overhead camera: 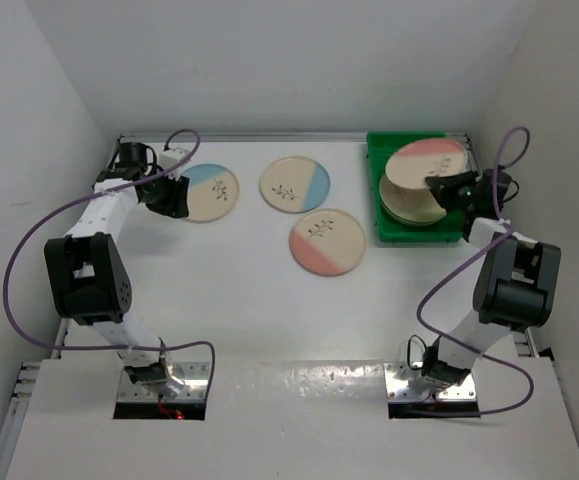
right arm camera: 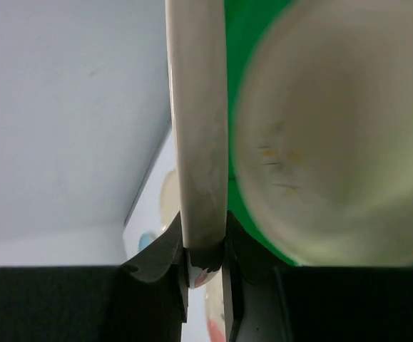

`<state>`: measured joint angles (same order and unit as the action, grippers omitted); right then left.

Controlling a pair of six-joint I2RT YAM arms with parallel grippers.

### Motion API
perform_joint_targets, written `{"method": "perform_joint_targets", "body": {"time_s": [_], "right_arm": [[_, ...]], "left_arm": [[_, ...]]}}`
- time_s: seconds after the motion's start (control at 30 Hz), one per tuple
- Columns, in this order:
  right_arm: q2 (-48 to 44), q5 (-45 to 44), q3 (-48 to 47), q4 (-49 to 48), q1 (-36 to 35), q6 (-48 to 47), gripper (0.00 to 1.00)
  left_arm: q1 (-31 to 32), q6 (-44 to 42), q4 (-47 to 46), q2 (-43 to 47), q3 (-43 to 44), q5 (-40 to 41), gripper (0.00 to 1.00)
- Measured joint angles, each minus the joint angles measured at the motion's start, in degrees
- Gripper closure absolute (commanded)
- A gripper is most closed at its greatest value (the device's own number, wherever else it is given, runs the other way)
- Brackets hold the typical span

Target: Place the plates into the plastic bin on the countertop

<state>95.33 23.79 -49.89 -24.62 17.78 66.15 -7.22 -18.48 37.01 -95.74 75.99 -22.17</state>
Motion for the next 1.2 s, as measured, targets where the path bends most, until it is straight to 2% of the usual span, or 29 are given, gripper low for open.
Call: {"method": "perform_joint_targets", "body": {"time_s": [0.1, 0.3, 0.33, 0.4, 0.43, 0.57, 0.63, 0.83, 0.9, 1.0, 1.2], "right_arm": [[3.76, -3.48, 0.7, 1.44, 2.25, 2.14, 1.0], [6.84, -2.84, 0.33, 3.41, 1.57, 2.58, 1.0], [6.84, -2.86, -0.02, 3.87, 1.49, 2.36, 0.91], [6.84, -2.93, -0.57, 4.96, 1.38, 1.22, 0.8], [6.73, -2.95, -0.74, 5.84, 1.38, 0.48, 0.67], [4.9, -5.99, -0.74, 12.11, 0.48, -3.17, 0.49], [3.63, -8.44, -0.74, 16.81, -0.17, -5.68, 0.44], [2.32, -13.75, -2.78, 26.91, -1.4, -11.56, 0.39], [2.19, -16.15, -4.68, 30.18, -2.16, -13.88, 0.32], [0.92, -22.38, -7.67, 35.52, -4.22, -18.03, 0.28], [-6.4, -32.72, -9.49, 39.98, -11.45, -25.99, 0.28]], "left_arm": [[0.22, 0.63, 0.0, -0.11, 0.02, 0.11, 0.48], [0.5, 1.01, -0.02, -0.11, 0.02, 0.57, 0.48], [0.5, 1.01, -0.07, -0.11, 0.02, 0.59, 0.48], [0.5, 1.01, -0.09, -0.11, 0.02, 0.63, 0.48], [0.5, 1.01, -0.17, -0.11, 0.02, 0.63, 0.47], [0.5, 1.01, -0.28, -0.46, 0.02, 0.63, 0.47], [0.5, 1.01, -0.46, -1.05, 0.02, 0.63, 0.47], [0.5, 1.75, -1.09, -6.82, 2.62, 1.95, 0.43], [0.5, 3.04, -1.81, -9.38, 4.31, 3.06, 0.41], [0.5, 5.75, -3.76, -13.68, 7.56, 5.64, 0.39], [0.5, 11.02, -7.06, -22.18, 13.27, 10.4, 0.38]]}}
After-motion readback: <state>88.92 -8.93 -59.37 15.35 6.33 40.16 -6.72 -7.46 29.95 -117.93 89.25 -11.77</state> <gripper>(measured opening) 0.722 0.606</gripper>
